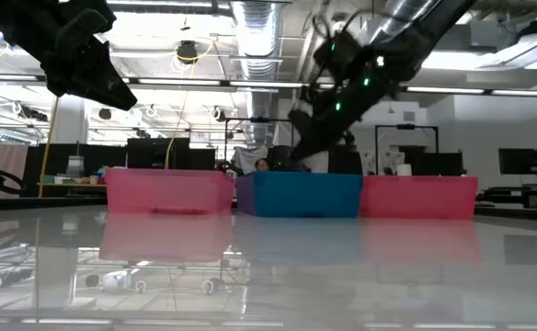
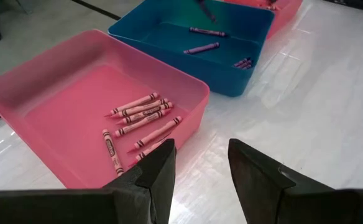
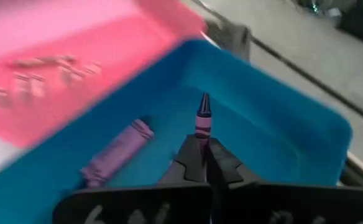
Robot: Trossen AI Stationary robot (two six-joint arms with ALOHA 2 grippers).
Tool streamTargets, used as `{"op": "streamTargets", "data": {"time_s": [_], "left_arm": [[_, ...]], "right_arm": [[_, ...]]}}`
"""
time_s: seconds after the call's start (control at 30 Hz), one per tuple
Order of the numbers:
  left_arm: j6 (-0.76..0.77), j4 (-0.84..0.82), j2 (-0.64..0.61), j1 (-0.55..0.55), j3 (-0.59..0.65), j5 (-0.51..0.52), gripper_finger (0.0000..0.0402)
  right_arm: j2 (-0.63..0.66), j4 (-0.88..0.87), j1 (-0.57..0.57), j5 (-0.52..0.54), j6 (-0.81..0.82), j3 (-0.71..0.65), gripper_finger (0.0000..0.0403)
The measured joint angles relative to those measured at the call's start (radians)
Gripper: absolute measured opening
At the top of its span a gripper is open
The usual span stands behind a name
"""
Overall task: Sort crayons
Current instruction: Put the violet crayon into the blue bin, then return to Home Position
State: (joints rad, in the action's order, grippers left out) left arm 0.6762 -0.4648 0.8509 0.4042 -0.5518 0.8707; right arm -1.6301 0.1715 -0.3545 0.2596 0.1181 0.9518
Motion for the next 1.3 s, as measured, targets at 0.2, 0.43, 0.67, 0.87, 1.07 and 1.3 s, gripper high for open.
{"op": "streamTargets", "data": {"time_s": [0.2,0.43,0.67,0.87,1.07,1.3], "left_arm": [[0.000,0.000,0.000,0.000,0.000,0.000,0.0139],[0.001,0.000,0.000,0.000,0.000,0.000,0.0139],[0.001,0.000,0.000,0.000,0.000,0.000,0.0139],[0.001,0.009,0.000,0.000,0.000,0.007,0.0139],[0.001,-0.003,0.000,0.000,0.000,-0.051,0.0139],[0.004,-0.007,0.000,0.000,0.000,-0.167,0.0139]], "right_arm": [[-0.081,0.000,-0.056,0.000,0.065,0.000,0.0001],[-0.092,-0.011,-0.066,0.000,0.067,0.000,0.0031],[-0.092,-0.013,-0.061,-0.001,0.068,0.000,0.0099],[-0.031,-0.018,-0.032,-0.023,0.058,0.053,0.0112],[0.112,-0.178,0.023,-0.058,0.041,0.153,0.0113],[0.331,-0.572,0.121,-0.079,-0.024,0.269,0.0113]]}}
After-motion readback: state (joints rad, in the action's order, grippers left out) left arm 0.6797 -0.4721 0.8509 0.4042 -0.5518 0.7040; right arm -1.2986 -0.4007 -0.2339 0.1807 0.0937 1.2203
